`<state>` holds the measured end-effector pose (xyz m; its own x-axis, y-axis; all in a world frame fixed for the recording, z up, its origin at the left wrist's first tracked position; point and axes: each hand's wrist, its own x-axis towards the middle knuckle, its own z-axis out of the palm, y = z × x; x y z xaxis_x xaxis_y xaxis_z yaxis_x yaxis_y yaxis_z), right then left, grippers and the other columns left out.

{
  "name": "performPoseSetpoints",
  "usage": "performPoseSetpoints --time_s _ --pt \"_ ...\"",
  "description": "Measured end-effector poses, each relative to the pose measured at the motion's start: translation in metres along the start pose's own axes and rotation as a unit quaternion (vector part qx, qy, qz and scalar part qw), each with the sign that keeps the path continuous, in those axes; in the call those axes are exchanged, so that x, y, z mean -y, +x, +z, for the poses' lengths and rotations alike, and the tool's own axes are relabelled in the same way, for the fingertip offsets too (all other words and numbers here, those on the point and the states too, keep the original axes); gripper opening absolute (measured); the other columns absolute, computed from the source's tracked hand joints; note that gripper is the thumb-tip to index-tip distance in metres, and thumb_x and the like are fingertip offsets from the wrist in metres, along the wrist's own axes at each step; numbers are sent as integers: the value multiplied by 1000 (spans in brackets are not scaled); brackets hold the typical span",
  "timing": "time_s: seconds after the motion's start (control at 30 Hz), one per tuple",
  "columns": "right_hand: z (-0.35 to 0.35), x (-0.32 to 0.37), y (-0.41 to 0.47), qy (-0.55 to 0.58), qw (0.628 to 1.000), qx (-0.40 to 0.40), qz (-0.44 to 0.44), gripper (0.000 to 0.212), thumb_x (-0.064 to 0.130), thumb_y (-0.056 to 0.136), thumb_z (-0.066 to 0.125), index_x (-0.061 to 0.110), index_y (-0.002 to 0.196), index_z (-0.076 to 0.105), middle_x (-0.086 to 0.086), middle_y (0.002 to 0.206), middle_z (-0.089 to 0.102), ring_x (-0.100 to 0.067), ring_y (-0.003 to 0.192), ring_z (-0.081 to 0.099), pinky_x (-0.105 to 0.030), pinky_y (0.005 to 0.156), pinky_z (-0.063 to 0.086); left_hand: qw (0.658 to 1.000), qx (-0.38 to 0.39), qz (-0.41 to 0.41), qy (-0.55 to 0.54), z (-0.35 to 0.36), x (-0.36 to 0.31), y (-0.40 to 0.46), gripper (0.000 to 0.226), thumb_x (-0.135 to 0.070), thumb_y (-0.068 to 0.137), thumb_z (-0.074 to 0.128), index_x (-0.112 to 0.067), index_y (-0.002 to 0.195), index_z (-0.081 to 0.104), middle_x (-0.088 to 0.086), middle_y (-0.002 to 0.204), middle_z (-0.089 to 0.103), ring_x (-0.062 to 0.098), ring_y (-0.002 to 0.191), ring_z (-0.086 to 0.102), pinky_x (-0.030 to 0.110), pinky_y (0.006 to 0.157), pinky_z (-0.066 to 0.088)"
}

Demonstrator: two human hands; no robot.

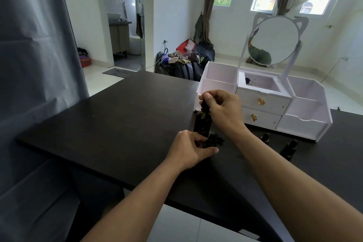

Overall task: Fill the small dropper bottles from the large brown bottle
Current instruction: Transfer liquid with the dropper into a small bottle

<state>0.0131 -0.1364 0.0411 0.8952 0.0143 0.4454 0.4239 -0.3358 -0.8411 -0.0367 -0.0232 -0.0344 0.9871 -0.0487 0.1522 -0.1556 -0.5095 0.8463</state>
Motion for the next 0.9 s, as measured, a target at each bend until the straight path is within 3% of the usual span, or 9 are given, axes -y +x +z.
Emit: performPoseSetpoints --time_s 0.2,0.47,0.67,0.9 --pt "0 -3 1 -20 1000 -9 -8 8 19 90 69 15 89 76 -2 84 75 -18 82 72 -46 80 60 1000 -1 0 -9 -1 -1 -1 38 -43 72 82 -21 102 74 -8 88 71 1 79 64 18 70 52" --pt "-4 3 2 -22 1000 6 -15 13 20 92 67 12 97 74 -3 89 74 -18 87 71 -42 83 60 1000 -8 0 -2 0 0 -1 36 -45 70 82 -23 98 76 -7 83 72 2 75 66 24 71 57" --pt "-17 33 11 12 998 -36 -47 13 21 90 70 9 95 72 -6 83 74 -12 74 73 -25 73 59 1000 -13 9 18 1 2 2 44 -46 72 81 -22 108 73 -7 93 70 2 84 64 20 78 52" --pt "-42 68 20 99 990 -73 -74 9 21 85 75 16 81 68 -7 77 73 -21 74 74 -43 81 61 999 -11 44 12 4 8 5 47 -49 70 80 -15 103 75 -6 85 71 2 78 66 23 77 55"
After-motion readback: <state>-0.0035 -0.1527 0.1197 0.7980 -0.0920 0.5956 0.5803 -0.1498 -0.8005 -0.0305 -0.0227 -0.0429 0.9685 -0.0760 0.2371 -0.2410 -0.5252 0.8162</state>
